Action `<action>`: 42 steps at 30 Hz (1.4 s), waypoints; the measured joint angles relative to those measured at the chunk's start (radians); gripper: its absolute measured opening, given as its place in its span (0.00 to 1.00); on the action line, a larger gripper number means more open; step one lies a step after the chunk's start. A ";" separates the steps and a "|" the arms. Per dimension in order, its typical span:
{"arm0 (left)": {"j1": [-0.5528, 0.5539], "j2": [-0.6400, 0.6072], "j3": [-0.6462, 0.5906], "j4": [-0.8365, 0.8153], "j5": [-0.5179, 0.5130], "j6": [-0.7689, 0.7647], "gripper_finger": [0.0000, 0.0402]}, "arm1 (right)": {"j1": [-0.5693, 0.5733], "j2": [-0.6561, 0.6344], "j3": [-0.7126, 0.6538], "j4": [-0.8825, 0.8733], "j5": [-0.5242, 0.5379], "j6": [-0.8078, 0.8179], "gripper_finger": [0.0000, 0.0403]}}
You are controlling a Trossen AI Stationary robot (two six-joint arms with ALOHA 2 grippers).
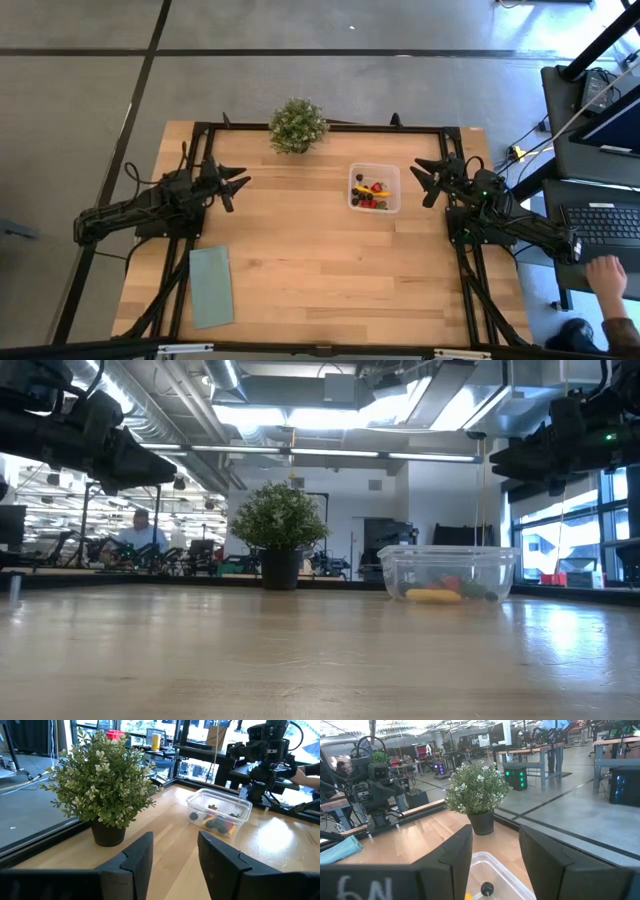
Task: Pick and placing Produce into tupperware
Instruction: Return to Home Position
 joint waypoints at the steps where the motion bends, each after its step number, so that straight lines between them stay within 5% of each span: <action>1: 0.000 0.000 0.000 0.000 0.000 0.000 0.37 | 0.000 0.000 0.000 0.000 0.000 0.000 0.41; 42: 0.000 0.000 0.000 0.000 0.000 0.000 0.35 | 0.000 0.000 0.000 0.000 0.000 0.000 0.41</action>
